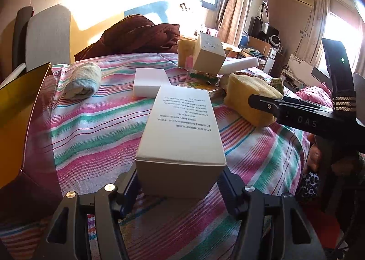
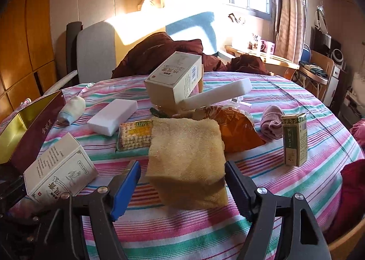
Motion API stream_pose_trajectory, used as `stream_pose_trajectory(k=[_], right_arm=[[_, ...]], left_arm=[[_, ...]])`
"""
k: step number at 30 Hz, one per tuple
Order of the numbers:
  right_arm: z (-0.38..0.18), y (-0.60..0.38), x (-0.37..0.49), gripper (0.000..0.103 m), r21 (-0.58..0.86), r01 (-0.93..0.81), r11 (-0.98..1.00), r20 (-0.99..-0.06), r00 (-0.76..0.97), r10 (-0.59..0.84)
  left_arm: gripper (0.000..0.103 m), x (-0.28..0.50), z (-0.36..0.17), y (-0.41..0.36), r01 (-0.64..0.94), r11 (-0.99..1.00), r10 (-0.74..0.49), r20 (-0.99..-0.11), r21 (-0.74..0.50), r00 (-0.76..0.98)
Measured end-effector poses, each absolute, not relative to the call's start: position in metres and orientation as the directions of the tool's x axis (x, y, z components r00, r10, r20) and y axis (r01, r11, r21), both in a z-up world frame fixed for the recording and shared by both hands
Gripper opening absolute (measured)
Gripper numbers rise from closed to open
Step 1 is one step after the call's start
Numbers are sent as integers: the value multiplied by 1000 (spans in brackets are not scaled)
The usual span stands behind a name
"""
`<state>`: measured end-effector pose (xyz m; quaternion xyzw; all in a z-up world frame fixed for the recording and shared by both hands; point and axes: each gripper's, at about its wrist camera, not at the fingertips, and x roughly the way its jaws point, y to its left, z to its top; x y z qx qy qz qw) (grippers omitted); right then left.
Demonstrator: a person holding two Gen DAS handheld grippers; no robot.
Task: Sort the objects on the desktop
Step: 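Lift the yellow sponge and white carton and carry both toward the gold tray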
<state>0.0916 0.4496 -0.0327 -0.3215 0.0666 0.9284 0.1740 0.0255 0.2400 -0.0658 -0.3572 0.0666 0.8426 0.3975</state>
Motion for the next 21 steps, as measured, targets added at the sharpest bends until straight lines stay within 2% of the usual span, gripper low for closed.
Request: stream_pose_trajectory(k=[6, 11, 14, 16, 21], right_arm=[[-34, 450, 93, 81, 26, -339, -940, -604, -755, 255], [-40, 442, 90, 80, -30, -327, -945, -601, -750, 278], [-45, 442, 90, 75, -54, -332, -942, -606, -739, 295], [-47, 444, 92, 65, -63, -344, -937, -606, -733, 310], [-47, 449, 98, 63, -19, -347, -938, -608, -740, 286]], left_arm=[[63, 22, -58, 240, -704, -693, 608, -651, -156, -455], [63, 20, -57, 248, -710, -692, 594, -663, -133, -455], [63, 19, -57, 253, -713, -691, 584, -672, -116, -456], [60, 18, -58, 256, -715, -691, 576, -679, -106, -456], [51, 18, -56, 256, -711, -695, 570, -683, -104, -457]])
